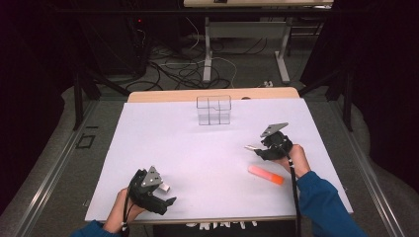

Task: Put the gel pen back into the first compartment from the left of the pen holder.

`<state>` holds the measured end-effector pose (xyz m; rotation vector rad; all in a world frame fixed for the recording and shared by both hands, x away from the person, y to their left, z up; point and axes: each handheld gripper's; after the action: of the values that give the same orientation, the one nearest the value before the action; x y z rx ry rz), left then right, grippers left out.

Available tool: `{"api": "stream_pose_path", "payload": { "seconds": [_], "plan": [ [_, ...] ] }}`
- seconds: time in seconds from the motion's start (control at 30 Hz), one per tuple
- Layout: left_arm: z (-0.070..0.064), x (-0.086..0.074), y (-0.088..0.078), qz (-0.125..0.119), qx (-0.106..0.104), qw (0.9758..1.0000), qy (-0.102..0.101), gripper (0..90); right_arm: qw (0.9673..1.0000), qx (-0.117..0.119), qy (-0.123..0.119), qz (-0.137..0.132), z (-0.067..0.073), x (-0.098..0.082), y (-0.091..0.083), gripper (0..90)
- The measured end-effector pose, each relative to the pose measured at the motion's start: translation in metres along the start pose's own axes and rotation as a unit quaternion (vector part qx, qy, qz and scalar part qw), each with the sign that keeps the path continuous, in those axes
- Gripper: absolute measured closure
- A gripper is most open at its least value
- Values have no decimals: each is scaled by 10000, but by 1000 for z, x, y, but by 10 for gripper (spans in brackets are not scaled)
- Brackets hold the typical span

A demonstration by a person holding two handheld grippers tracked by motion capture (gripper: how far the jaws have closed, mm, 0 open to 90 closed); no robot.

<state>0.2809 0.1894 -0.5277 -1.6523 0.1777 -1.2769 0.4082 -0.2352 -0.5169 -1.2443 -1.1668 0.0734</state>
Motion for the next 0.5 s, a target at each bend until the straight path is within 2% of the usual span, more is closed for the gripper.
{"api": "stream_pose_path", "payload": {
  "seconds": [0.03, 0.07, 0.1, 0.17, 0.2, 0.27, 0.33, 0.43, 0.47, 0.5],
  "plan": [
    [0, 0, 0, 21, -24, 10000, 1, 3, 10000, -22, 42, -53, -1, 0, 0, 423],
    [0, 0, 0, -7, -22, 10000, -14, 2, 10000, -14, 79, 32, -3, 0, -3, 377],
    [0, 0, 0, -5, -20, 10000, -14, 3, 9999, -73, 126, 59, -5, -1, -3, 344],
    [0, 0, 0, -6, -19, 10000, -13, 3, 9998, -7, 161, 107, -7, -1, -4, 274],
    [0, 0, 0, -7, -20, 10000, -12, 2, 9997, -57, 136, 182, -8, -1, -5, 241],
    [0, 0, 0, 22, -39, 10000, -3, 2, 9997, -48, 170, 141, -9, -2, -4, 182],
    [0, 0, -1, 29, -36, 10000, 6, 2, 9993, -71, 128, 340, -10, -1, -7, 153],
    [0, 0, 0, 8, -13, 10000, -2, 3, 9998, -32, 174, 63, -12, -2, -3, 103],
    [0, 0, 0, 15, -13, 10000, -2, 3, 9993, -176, 130, 314, -13, -1, -5, 93],
    [0, 0, 0, 18, -14, 10000, -4, 2, 9993, -177, 105, 321, -14, -1, -4, 82]
  ]
}}
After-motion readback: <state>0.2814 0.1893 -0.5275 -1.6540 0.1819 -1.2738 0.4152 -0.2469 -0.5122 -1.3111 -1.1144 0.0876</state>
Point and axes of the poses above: each handheld gripper's, and its own axes: y roughly forward along the jaws, x roughly out of its top, z roughly to its left
